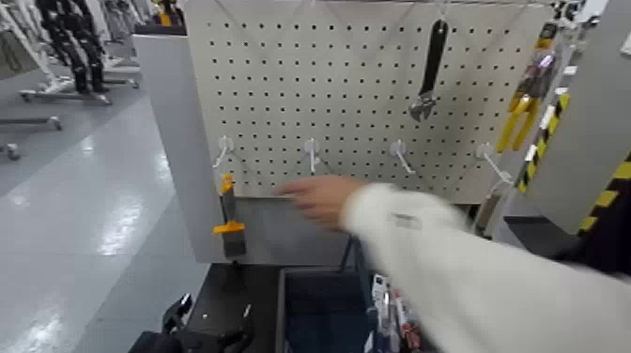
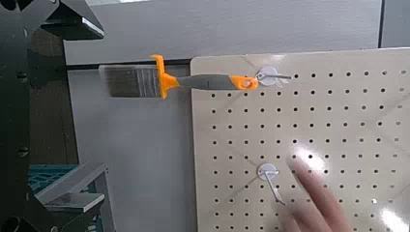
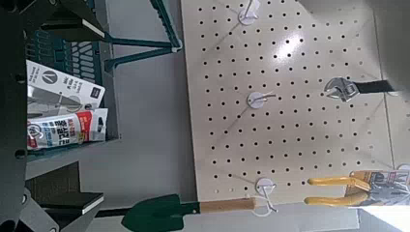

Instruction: Put the yellow paint brush into the crate.

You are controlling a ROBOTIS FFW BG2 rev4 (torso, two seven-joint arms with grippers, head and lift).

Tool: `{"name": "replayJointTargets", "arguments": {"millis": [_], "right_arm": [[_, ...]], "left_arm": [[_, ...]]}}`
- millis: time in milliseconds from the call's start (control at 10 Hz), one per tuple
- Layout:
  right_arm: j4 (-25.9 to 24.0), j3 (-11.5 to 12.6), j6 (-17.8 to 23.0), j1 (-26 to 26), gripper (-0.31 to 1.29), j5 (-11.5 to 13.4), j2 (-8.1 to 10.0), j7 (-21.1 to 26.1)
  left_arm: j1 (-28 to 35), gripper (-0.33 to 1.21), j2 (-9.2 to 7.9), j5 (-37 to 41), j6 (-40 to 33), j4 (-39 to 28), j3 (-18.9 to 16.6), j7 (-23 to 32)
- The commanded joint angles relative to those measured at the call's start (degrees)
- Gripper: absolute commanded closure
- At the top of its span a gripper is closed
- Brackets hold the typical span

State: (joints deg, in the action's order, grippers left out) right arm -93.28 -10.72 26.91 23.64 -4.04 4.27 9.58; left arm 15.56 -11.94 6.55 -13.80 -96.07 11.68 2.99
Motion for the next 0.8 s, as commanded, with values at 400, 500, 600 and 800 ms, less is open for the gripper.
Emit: {"name": "replayJointTargets", "arguments": {"millis": [400,500,600,800], "right_arm": [[0.03,0.08,0.07,0.0,0.13,0.0,-0.06,0.0],[0.11,-0.01,-0.02,0.0,0.13,0.0,-0.06,0.0],[0.11,-0.01,-0.02,-0.09,0.13,0.0,0.03,0.0],[0.11,-0.09,-0.1,-0.09,0.13,0.0,0.12,0.0]], "left_arm": [[-0.18,0.12,0.25,2.15,0.71,-0.09,-2.53,-4.57],[-0.79,0.12,0.34,2.76,2.82,-0.26,-4.91,-8.35],[-1.58,0.12,0.52,3.03,4.05,-0.35,-7.02,-11.43],[-3.69,0.12,1.04,4.34,9.41,-1.58,-11.5,-18.37]]}}
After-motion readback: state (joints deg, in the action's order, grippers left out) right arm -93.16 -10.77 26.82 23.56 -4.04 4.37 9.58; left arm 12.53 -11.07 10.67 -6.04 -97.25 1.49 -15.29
